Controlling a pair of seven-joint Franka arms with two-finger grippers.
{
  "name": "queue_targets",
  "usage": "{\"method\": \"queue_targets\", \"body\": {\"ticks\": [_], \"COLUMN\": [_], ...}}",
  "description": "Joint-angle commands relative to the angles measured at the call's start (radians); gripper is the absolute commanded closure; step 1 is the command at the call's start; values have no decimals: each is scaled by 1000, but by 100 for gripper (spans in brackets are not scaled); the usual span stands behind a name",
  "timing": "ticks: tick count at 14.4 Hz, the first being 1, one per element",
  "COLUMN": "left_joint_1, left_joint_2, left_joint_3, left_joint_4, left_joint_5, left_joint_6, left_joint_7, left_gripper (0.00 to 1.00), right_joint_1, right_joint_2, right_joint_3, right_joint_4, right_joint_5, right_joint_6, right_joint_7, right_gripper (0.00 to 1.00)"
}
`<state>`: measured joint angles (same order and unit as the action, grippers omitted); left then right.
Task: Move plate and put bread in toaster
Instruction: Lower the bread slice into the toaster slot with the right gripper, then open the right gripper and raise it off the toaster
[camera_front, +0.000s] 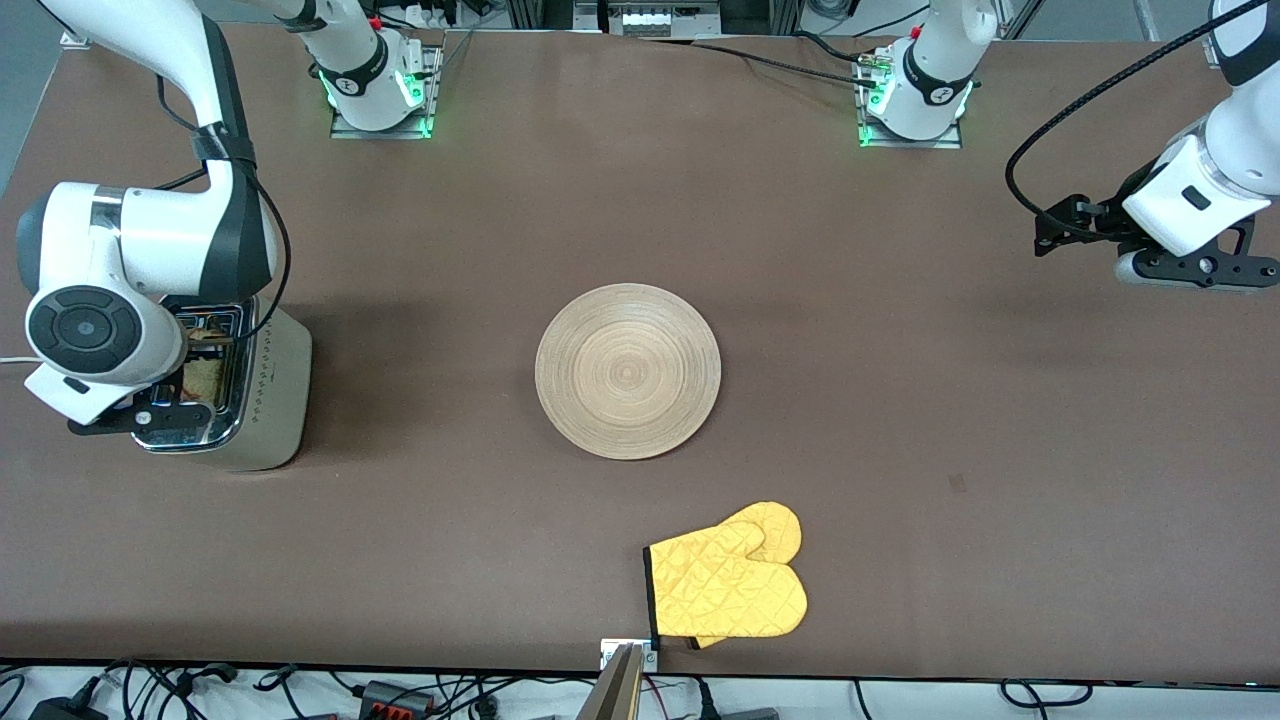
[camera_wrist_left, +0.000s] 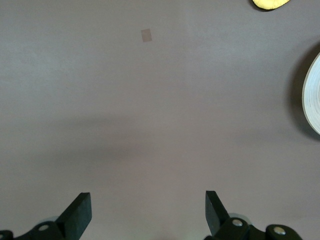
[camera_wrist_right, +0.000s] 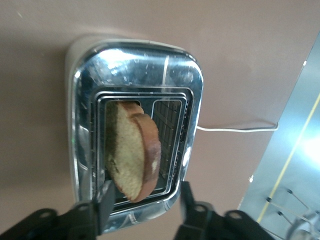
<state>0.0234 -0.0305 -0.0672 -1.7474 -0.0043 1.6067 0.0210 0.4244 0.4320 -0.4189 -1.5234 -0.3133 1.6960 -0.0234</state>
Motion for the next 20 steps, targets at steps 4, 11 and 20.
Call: {"method": "queue_targets", "body": {"ticks": [4, 11, 20], "left_joint_1": [1, 4, 4], "left_joint_2": [4, 11, 11], "left_joint_3": [6, 10, 10], "left_joint_4": [11, 11, 11], "left_joint_5": [-13, -13, -13], "left_joint_6": [-8, -8, -8], "left_joint_7": [5, 8, 8], "left_gripper": [0, 0, 0], "right_joint_1": [27, 14, -44], "right_joint_2": [-113, -136, -156], "right_joint_3": [9, -29, -17], "right_joint_4": [60, 118, 123], "right_joint_5": [134, 327, 365], "right_joint_6": [-68, -102, -85], "right_joint_7": [7, 7, 17], "right_gripper": [0, 0, 0]}}
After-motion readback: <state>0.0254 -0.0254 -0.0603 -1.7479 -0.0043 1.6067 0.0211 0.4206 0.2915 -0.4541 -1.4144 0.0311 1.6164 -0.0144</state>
